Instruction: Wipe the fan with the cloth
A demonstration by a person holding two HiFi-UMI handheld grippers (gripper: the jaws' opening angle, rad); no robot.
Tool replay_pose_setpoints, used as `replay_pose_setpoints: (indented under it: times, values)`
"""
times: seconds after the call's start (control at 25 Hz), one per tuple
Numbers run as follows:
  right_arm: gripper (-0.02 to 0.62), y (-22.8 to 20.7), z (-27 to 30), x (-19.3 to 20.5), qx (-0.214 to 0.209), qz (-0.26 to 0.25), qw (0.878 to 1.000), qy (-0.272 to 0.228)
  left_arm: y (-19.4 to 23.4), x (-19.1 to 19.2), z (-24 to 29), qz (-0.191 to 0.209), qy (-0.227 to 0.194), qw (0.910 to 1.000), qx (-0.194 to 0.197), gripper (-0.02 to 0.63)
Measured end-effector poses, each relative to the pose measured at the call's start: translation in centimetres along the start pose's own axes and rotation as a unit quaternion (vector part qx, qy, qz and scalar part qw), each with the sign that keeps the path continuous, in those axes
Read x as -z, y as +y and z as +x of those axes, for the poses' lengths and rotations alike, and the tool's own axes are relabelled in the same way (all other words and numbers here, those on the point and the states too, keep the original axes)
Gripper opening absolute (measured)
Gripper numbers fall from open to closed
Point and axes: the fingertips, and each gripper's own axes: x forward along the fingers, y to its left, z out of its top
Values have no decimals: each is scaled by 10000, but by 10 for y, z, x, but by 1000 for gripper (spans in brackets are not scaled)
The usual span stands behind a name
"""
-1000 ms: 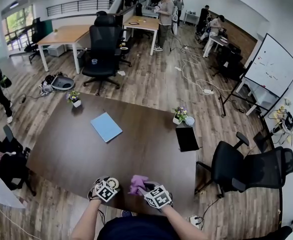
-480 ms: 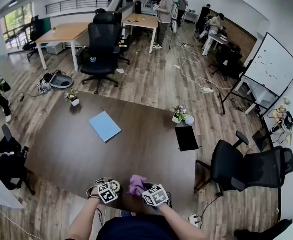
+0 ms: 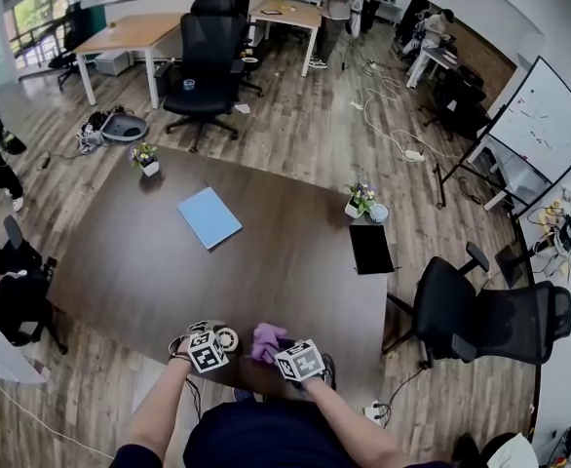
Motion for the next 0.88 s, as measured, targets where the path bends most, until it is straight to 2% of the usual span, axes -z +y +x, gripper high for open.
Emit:
replay_pose_setpoints:
  times: [0.28,0.48,0.64,0.76,0.88]
  values:
    - [106,-20,11,11,203,144,9995,200,0,-2,1,-41,-161,9998,128,382]
    - [115,-28,21,17,292,440,9984,182,-2,-4,-2,-315,-367,9988,119,410]
    - [132,-31,26,17,319,591,9975,235,6,-15,-24,-483,-708,9960,-234,416]
    - [140,-34,28,20,310,578,9975,252,22,-32,-50,-984,-1294,9850,-586,414]
    - [141,-34,31,22,212,604,9977,231,35,-46,-84,-1583,-1906,9645,-915,400]
